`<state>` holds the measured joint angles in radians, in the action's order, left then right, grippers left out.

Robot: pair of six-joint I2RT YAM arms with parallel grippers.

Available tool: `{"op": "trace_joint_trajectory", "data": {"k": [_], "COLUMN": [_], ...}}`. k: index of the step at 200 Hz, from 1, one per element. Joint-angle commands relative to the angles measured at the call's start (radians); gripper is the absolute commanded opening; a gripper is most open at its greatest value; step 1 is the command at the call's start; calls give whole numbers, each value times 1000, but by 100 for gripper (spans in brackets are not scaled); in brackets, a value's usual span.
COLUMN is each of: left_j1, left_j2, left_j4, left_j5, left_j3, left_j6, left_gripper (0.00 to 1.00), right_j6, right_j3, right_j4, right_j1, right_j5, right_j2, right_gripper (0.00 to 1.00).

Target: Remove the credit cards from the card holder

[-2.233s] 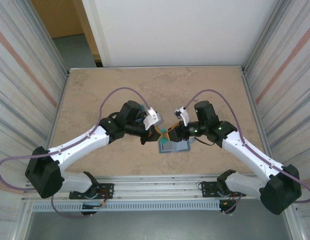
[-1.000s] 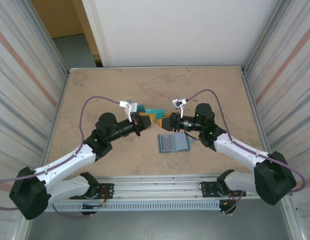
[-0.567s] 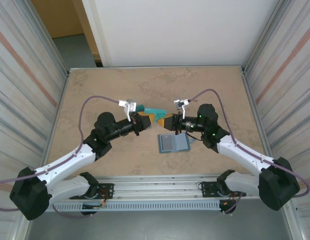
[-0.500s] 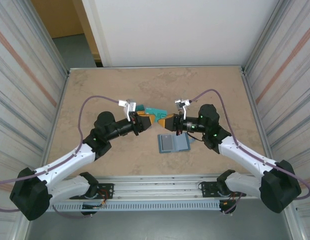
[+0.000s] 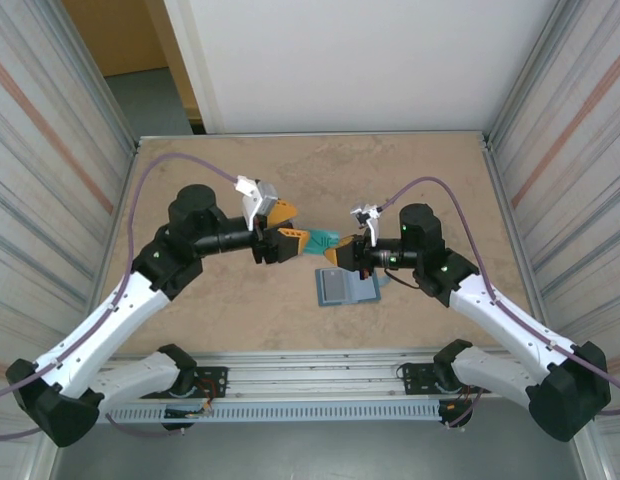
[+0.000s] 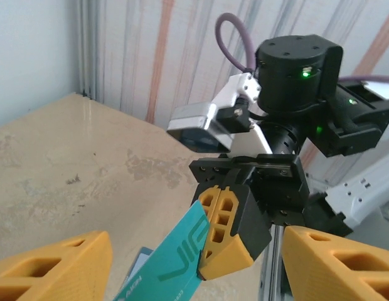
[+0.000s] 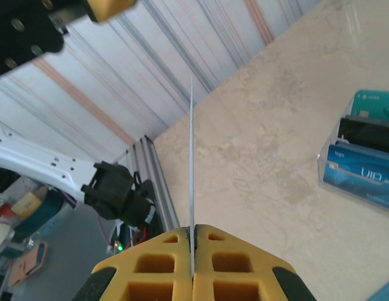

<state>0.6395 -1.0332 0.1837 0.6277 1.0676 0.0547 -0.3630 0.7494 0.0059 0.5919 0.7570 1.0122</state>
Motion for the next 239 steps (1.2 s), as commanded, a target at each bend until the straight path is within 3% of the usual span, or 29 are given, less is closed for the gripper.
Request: {"op": "trace_joint_trajectory", "data": {"k": [1, 94, 110, 143, 171, 188, 211, 239], "left_j1": [23, 43, 43, 43, 44, 43, 24, -37], "left_j2": [-74, -332, -360, -387, -380, -364, -322, -267], "left_j4": [227, 442, 477, 511, 510, 498, 425, 304], "left_j5": [61, 122, 145, 165, 164, 128, 69, 37], "left_j3": [76, 307, 333, 351, 339, 318, 259, 165], "left_j6": [-176, -288, -313, -337, -357, -377, -388, -392], "left_gripper": [70, 58, 50, 21, 5, 0, 0, 0], "right_j6": [56, 93, 96, 104, 103, 102, 98, 82], "right_j3": [40, 57, 59, 57, 56, 54, 54, 56], "right_j4": [-75, -107, -108, -114, -121, -127, -139, -160], "right_j1": [5, 13, 14, 17, 17, 15, 9, 1], "right_j5": [20, 73, 74, 71, 50, 18, -19, -120], "right_j2": [-16, -14, -15, -16, -17, -16, -48, -56], "right_gripper": [0, 0, 0, 0, 1, 10, 47, 60]}}
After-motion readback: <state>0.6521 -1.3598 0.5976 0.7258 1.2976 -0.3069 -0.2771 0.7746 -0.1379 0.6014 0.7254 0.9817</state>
